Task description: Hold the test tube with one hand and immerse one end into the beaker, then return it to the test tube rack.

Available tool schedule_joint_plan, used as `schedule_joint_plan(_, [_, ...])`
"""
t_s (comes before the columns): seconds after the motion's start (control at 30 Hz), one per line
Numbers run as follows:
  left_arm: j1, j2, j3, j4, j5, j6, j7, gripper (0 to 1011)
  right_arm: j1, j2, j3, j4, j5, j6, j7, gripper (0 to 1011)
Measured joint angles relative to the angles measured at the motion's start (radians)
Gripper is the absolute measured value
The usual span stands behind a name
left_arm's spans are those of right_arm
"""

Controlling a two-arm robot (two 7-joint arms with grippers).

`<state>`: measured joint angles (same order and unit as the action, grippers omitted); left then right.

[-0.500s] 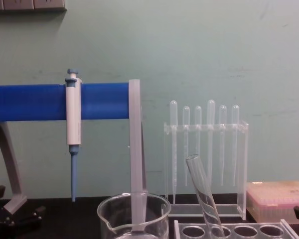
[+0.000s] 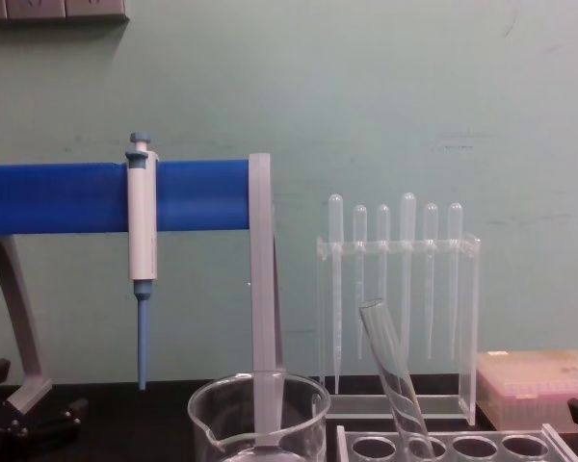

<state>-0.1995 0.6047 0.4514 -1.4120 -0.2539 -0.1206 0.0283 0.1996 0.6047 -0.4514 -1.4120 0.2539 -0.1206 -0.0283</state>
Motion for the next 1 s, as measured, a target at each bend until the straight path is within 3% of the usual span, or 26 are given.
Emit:
schedule_joint_plan(0.67, [0.0,0.0,0.0,0.0,0.0,0.0,0.0,1000,0.0,0.0,0.0,0.0,0.0,0.0,0.0,1004])
schedule_joint_plan(1.0, [0.0,0.0,0.0,0.0,0.0,0.0,0.0,1000,-0.125,0.053,0.073,-0.147,-0.006,0.014,-0.046,1004])
